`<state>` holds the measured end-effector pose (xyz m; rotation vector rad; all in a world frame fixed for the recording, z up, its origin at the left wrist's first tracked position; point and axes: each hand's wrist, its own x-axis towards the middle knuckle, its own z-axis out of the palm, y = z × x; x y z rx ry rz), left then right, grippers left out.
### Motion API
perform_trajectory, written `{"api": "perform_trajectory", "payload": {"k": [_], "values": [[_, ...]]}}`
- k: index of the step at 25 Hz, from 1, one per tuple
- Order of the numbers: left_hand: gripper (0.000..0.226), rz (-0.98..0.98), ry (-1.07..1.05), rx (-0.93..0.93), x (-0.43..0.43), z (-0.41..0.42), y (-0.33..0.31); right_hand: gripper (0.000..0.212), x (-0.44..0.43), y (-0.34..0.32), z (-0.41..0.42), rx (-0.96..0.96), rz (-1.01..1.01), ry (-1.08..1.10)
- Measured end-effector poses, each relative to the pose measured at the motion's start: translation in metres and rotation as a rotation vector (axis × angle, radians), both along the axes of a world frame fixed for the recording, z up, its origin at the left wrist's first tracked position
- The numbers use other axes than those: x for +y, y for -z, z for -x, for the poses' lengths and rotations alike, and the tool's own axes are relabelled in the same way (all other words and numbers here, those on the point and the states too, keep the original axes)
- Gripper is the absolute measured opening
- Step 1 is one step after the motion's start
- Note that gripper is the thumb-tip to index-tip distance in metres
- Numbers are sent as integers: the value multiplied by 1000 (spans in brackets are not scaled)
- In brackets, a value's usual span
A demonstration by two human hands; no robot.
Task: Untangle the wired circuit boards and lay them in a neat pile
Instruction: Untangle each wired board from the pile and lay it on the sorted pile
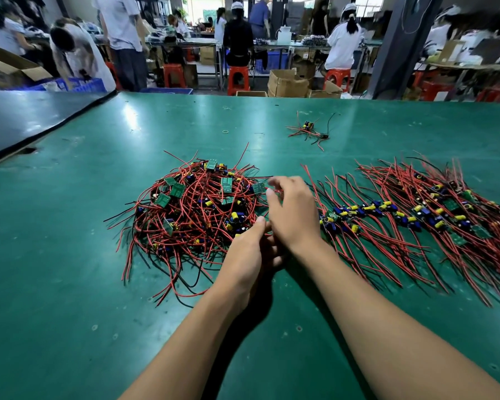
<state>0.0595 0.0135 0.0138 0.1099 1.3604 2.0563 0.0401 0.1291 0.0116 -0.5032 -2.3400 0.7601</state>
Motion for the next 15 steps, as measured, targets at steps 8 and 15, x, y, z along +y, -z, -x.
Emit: {"api": "perform_trajectory", "payload": {"k": [8,15], "values": [[44,-2,-35,-27,0,3,2,40,4,1,27,-252,-31,-167],[26,16,-15,52,0,0,4,13,2,-21,-23,477,752,-120]]}}
